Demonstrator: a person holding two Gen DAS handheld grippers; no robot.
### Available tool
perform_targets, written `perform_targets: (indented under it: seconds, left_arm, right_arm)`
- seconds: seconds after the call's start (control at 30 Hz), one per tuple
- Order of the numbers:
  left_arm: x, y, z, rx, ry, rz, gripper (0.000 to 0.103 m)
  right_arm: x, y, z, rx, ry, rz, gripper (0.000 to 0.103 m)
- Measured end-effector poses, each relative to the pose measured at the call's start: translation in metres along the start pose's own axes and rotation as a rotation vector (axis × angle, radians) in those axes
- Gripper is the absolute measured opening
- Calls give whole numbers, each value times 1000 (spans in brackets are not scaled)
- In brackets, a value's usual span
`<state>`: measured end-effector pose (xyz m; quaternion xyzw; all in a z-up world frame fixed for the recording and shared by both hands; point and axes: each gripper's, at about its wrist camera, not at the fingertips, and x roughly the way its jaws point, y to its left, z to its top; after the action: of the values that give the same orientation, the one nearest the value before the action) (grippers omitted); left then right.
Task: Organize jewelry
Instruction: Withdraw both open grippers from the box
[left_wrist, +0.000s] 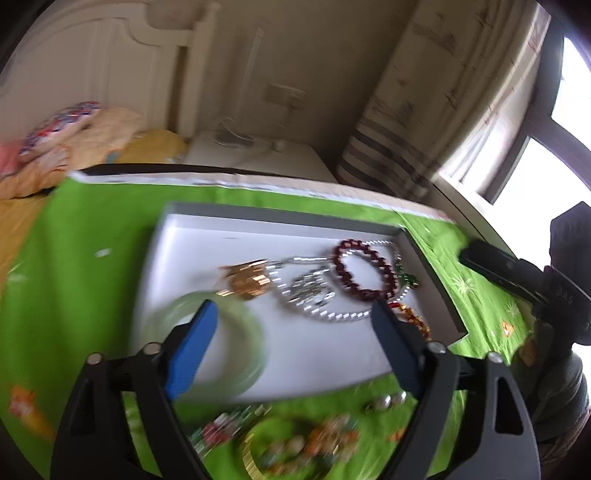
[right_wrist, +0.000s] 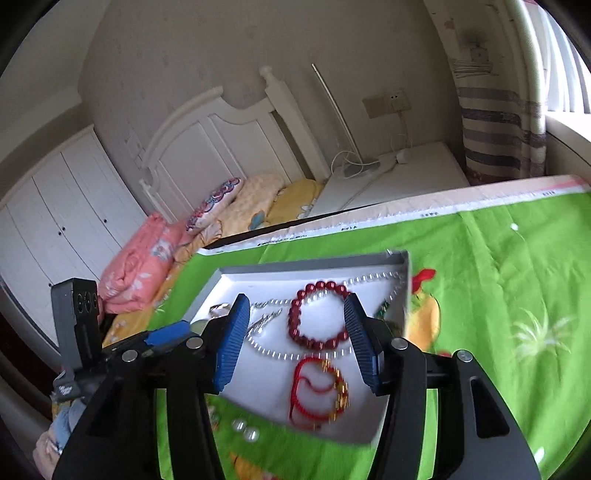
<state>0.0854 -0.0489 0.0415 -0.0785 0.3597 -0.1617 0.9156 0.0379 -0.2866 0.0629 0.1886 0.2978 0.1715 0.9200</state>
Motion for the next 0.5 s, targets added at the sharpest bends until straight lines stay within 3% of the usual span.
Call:
perform_targets:
  seconds: [0.1, 0.2, 0.33, 0.5]
  left_arm:
    - [-29, 9, -12, -19, -62, 78, 101]
    - [-60, 15, -31, -20, -120, 155, 101]
    - [-88, 25, -60, -26, -115, 228, 101]
    - [-107, 43, -93, -62, -80, 216, 101]
  right_arm:
    - [-16, 2, -17, 0, 13, -5, 52]
    - [-29, 6, -37, 7, 28, -19, 55]
    - [-36, 16, -69, 2, 60, -32, 60]
    - [-35, 43, -97, -96, 95, -63, 60]
